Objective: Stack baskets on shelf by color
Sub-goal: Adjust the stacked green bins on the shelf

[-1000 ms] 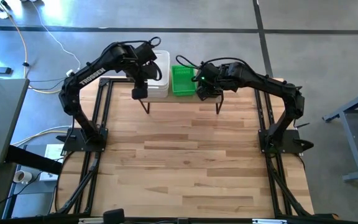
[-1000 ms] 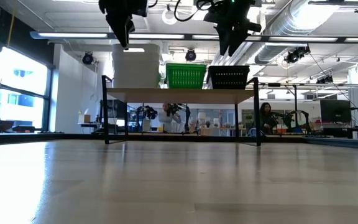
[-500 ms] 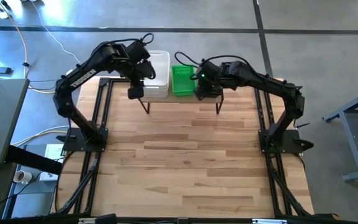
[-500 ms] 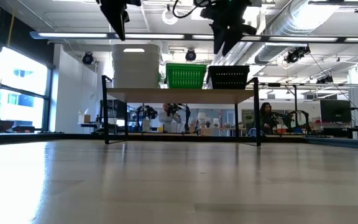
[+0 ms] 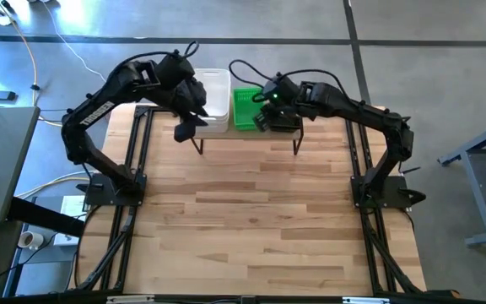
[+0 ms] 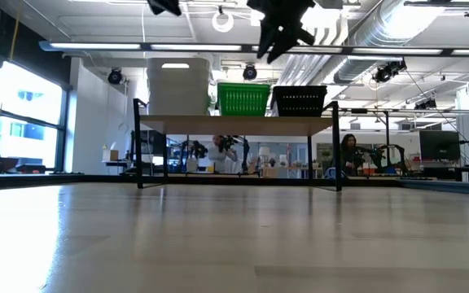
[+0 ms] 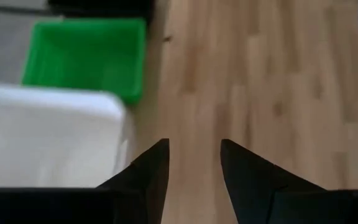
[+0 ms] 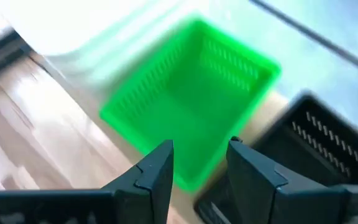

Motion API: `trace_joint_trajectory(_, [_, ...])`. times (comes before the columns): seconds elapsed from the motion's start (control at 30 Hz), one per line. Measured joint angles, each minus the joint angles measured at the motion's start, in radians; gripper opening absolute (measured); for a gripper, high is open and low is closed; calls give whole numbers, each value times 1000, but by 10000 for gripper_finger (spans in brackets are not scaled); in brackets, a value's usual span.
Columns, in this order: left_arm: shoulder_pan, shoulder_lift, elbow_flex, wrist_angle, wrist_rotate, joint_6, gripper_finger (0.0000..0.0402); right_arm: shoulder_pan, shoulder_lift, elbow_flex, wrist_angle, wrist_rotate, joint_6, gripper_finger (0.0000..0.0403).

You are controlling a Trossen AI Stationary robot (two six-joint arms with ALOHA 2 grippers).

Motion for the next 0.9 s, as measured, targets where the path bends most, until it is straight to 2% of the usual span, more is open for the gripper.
trace_joint_trajectory(0.2, [-53,-6,-37,39,41,-20,133,-41,0,0,178,-1,-66,133])
trace_joint_trajectory(0.33, [-81,-37,-131,98,41,-40,133,-78,0,0,279,-7,-97,133])
trace_joint_trajectory(0.5, [-118,-96,-272,266,42,-63,133,-103,0,0,341,-56,-123,133])
trace_joint_trajectory(0.67, [-147,-121,-353,388,31,-94,133,-77,0,0,259,-133,-98,133])
trace_joint_trajectory(0.9, [-152,-124,-392,387,-47,-117,133,10,1,-1,86,-185,-178,133])
